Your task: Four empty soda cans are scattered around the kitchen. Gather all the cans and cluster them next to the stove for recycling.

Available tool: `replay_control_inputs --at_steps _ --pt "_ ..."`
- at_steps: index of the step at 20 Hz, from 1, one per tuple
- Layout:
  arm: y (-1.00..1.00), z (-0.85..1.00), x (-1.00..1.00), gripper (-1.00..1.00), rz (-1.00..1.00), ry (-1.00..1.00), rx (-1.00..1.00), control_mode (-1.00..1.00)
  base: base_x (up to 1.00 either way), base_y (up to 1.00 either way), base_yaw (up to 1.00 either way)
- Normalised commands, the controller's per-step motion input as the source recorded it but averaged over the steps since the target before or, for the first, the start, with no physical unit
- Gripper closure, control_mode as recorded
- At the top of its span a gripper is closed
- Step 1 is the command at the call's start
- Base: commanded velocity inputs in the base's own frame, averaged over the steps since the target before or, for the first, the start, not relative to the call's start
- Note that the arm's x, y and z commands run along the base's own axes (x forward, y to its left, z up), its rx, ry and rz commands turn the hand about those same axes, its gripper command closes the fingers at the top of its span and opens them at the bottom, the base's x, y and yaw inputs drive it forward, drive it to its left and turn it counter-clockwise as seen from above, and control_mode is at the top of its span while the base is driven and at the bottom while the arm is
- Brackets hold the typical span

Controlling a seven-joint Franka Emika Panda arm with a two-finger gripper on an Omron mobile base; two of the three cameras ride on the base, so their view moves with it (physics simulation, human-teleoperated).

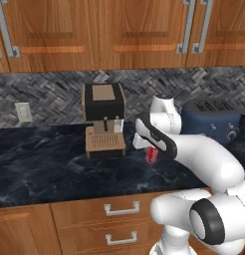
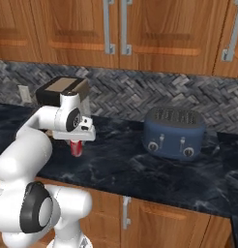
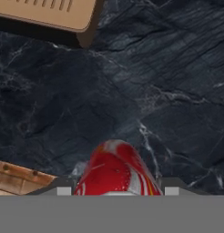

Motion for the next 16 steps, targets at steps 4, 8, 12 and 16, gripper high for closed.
replay_control_inputs --at_steps 4,8,12,16 --pt "0.0 0.0 0.0 1.0 0.0 0.0 0.0 1.0 -0.29 0.59 -0.01" --pt "0.0 0.0 0.0 1.0 0.0 0.0 0.0 1.0 -0.23 0.6 -0.01" --pt "0.0 0.0 0.0 1.0 0.0 0.0 0.0 1.0 -0.11 0.61 -0.02" --pt "0.0 0.0 0.0 1.0 0.0 0.0 0.0 1.0 -0.1 0.66 -0.01"
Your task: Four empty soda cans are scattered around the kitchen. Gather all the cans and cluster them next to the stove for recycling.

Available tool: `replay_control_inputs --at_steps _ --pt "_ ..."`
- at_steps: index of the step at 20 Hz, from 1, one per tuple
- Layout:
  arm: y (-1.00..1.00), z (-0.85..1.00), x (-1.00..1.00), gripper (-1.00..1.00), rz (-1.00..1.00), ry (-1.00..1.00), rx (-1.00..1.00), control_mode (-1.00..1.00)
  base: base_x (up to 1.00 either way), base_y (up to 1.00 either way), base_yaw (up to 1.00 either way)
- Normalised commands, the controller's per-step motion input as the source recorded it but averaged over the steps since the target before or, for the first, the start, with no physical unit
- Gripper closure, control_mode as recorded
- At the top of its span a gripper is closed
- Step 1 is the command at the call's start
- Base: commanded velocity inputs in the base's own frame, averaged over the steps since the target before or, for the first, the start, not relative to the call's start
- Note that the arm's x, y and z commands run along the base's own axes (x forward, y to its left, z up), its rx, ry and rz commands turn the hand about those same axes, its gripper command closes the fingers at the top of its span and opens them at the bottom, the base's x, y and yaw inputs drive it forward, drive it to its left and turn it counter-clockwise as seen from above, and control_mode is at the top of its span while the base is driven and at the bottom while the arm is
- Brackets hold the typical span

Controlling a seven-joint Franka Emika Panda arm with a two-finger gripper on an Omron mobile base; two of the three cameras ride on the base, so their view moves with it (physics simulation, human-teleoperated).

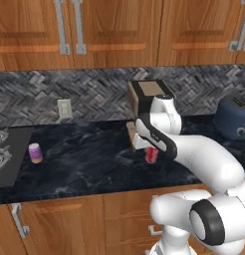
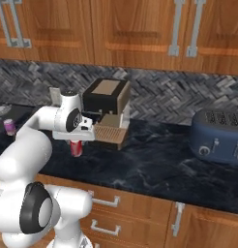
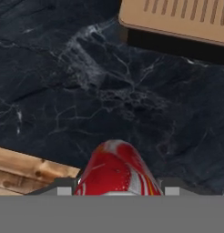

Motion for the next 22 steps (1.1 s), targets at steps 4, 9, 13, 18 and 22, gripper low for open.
replay_control_inputs --at_steps 4,9,13,18,22 --pt "0.0 0.0 0.0 1.0 0.0 0.0 0.0 1.0 -0.05 0.65 -0.01" --pt "0.0 0.0 0.0 1.0 0.0 0.0 0.0 1.0 -0.05 0.61 -0.01" --pt "0.0 0.0 0.0 1.0 0.0 0.0 0.0 1.0 -0.01 0.58 -0.01" --pt "0.0 0.0 0.0 1.0 0.0 0.0 0.0 1.0 -0.03 0.56 0.0" --pt "0.0 0.0 0.0 1.0 0.0 0.0 0.0 1.0 -0.02 0.53 0.0"
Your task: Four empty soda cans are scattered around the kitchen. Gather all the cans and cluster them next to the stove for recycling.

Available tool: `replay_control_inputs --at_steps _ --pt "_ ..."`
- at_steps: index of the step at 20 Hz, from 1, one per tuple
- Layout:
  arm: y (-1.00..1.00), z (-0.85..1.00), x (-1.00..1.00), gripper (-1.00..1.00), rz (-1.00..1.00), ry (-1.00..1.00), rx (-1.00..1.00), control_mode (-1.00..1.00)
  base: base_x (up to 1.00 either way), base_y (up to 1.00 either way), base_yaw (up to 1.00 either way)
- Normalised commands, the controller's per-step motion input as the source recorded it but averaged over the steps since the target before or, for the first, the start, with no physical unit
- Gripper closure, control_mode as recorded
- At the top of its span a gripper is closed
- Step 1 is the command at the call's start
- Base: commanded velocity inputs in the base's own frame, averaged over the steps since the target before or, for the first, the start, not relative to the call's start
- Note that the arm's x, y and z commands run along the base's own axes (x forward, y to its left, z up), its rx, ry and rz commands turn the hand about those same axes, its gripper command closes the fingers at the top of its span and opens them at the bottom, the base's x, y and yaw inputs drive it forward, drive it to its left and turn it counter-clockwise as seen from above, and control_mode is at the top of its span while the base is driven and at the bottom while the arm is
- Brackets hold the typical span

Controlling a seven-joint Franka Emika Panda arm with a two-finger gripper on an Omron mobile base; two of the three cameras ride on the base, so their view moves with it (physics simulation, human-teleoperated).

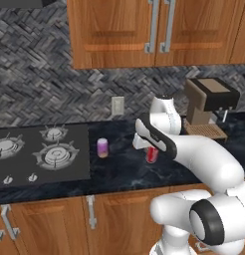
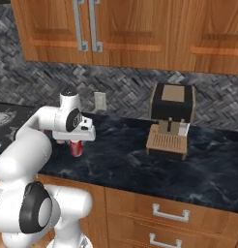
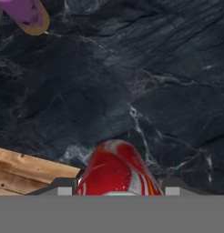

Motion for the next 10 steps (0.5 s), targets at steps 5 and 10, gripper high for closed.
replay_control_inputs --at_steps 5,10 --pt "0.0 0.0 0.0 1.0 0.0 0.0 0.0 1.0 0.0 0.5 -0.01" --pt "0.0 0.0 0.0 1.0 0.0 0.0 0.0 1.0 0.0 0.5 -0.01"
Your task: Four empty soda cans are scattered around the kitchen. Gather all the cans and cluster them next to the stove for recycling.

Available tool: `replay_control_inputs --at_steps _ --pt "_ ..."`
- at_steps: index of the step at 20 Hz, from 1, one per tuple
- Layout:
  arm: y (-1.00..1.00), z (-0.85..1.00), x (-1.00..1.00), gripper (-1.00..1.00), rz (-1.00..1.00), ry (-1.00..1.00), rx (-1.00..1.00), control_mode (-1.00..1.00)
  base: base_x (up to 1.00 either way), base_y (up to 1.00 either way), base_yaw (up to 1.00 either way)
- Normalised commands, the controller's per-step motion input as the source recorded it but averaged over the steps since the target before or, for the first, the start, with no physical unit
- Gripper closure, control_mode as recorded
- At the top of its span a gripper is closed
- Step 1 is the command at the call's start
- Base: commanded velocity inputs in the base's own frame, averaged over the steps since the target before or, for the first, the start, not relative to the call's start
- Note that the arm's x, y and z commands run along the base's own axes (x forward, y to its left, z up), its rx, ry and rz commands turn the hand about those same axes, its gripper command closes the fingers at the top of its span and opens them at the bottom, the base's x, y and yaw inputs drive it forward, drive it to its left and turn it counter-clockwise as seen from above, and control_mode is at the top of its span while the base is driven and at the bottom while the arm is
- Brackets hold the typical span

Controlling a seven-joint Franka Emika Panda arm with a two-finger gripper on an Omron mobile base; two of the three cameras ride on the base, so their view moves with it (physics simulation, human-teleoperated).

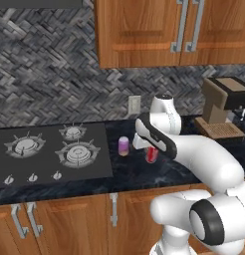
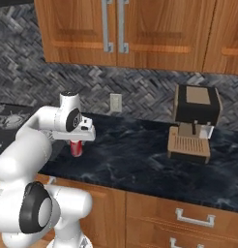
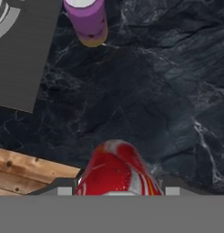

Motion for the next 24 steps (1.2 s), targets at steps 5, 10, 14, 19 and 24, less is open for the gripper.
replay_control_inputs --at_steps 5,10,14,19,24 --pt "0.0 0.0 0.0 1.0 0.0 0.0 0.0 1.0 0.03 0.45 -0.02" --pt "0.0 0.0 0.0 1.0 0.0 0.0 0.0 1.0 0.17 0.38 -0.03" --pt "0.0 0.0 0.0 1.0 0.0 0.0 0.0 1.0 0.26 0.32 -0.03" --pt "0.0 0.0 0.0 1.0 0.0 0.0 0.0 1.0 0.35 0.21 -0.03" --pt "0.0 0.0 0.0 1.0 0.0 0.0 0.0 1.0 0.38 0.07 -0.03"
